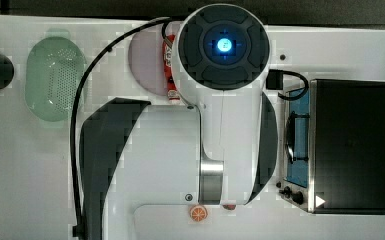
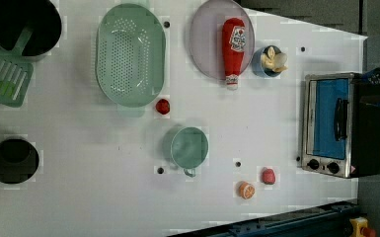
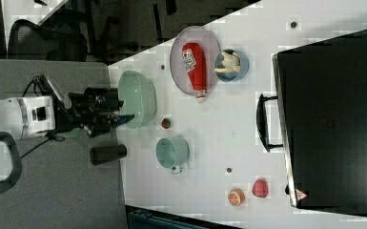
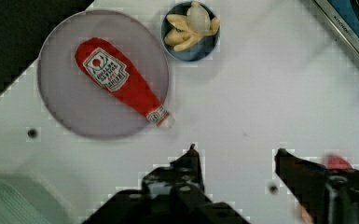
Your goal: Pick ketchup from plate and place it on table.
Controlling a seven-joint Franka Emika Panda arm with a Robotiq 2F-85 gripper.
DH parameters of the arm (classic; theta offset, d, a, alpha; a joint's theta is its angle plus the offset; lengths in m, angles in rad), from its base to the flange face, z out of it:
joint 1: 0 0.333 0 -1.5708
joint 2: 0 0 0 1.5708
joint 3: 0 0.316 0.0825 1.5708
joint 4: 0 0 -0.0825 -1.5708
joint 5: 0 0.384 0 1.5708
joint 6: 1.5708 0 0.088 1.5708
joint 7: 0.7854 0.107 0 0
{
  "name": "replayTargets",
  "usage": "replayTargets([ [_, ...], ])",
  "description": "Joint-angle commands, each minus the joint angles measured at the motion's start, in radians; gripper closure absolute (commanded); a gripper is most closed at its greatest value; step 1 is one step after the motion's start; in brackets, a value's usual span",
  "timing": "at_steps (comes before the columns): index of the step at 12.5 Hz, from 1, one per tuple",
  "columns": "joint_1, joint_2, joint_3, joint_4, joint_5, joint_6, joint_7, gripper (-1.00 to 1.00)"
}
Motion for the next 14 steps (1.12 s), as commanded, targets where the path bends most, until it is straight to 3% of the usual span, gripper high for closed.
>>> replayTargets([
  [1,-0.091,-0.093,0.046,0.007,0.026,-0.158,-0.064,-0.41],
  [4,-0.087,-0.035,0.065,0.008,0.026,-0.132,-0.073,-1.0],
  [8,-0.079,0.078,0.09,0.01,0.027,0.031,-0.089,-1.0],
  [14,-0.064,0.295,0.115,0.063,0.026,0.169,-0.312,-1.0],
])
